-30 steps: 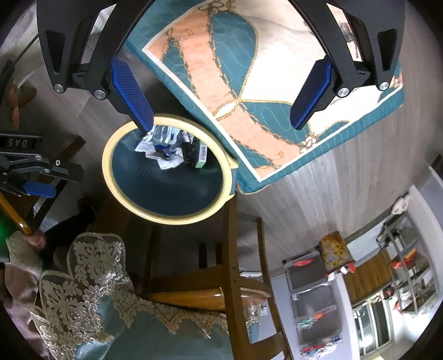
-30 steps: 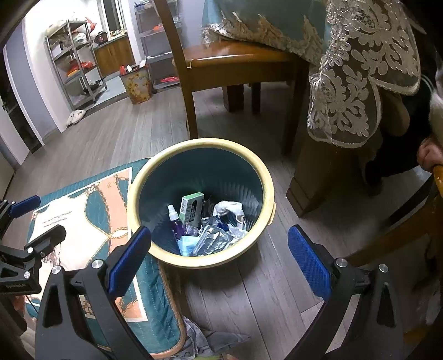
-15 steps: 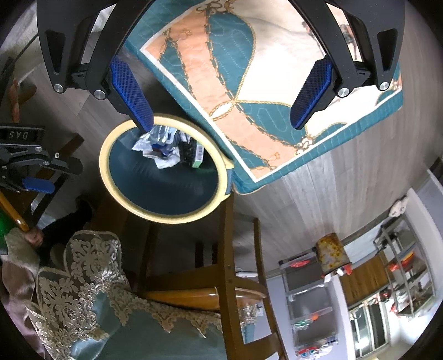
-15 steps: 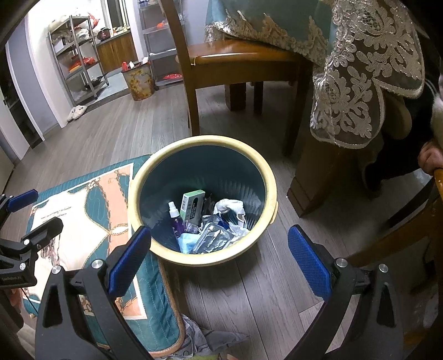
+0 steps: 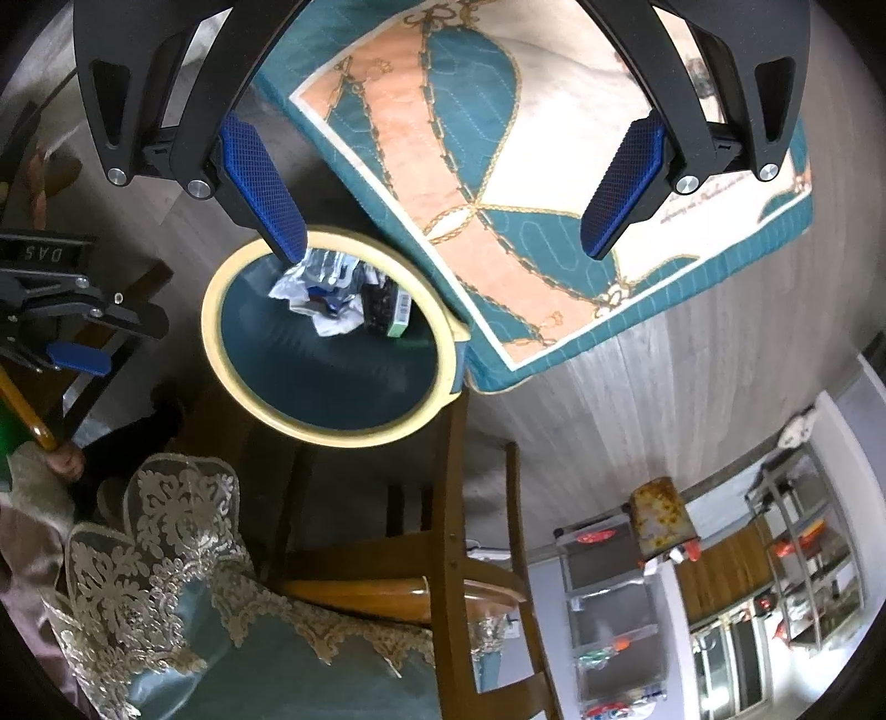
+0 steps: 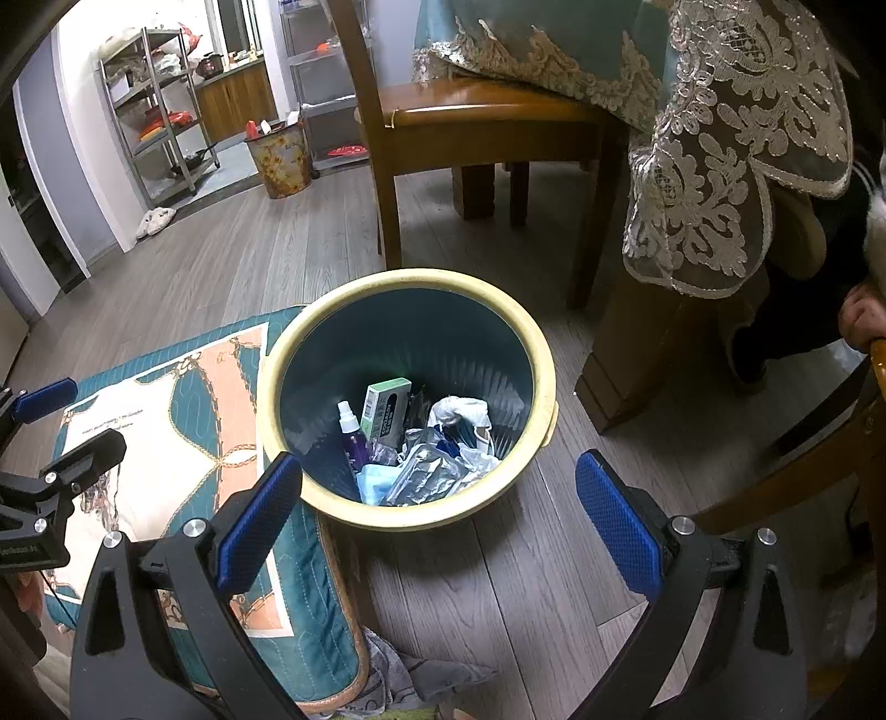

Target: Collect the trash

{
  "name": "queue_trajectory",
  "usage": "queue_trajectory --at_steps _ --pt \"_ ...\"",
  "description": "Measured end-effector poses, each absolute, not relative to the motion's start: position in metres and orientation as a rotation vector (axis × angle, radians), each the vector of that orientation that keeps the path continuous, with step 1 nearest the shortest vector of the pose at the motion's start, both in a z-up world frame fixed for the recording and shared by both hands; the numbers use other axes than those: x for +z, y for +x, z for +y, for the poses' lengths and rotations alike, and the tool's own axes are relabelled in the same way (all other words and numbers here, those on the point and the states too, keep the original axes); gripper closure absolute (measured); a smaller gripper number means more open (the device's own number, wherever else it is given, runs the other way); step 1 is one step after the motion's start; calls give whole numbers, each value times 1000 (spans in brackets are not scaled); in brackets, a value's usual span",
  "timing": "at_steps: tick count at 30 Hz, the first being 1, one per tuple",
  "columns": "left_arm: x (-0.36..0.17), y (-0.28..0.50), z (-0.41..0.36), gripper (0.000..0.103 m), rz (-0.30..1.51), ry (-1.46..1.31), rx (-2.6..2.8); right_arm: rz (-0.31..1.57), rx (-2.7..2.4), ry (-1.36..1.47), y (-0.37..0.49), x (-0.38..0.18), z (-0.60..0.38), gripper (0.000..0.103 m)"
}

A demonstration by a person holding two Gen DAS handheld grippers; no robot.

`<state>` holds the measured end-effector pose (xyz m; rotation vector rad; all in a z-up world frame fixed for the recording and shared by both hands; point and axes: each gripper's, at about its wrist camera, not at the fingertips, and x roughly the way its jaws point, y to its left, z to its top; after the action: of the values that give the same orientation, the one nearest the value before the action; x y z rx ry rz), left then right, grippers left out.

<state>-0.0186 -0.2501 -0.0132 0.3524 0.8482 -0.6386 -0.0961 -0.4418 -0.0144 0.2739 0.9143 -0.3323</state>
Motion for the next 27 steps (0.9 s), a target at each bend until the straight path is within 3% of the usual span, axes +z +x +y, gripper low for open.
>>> queue_trajectory --at_steps 27 --pt "-9 -22 -250 5 815 331 -700 911 -337 274 -97 -15 -443 6"
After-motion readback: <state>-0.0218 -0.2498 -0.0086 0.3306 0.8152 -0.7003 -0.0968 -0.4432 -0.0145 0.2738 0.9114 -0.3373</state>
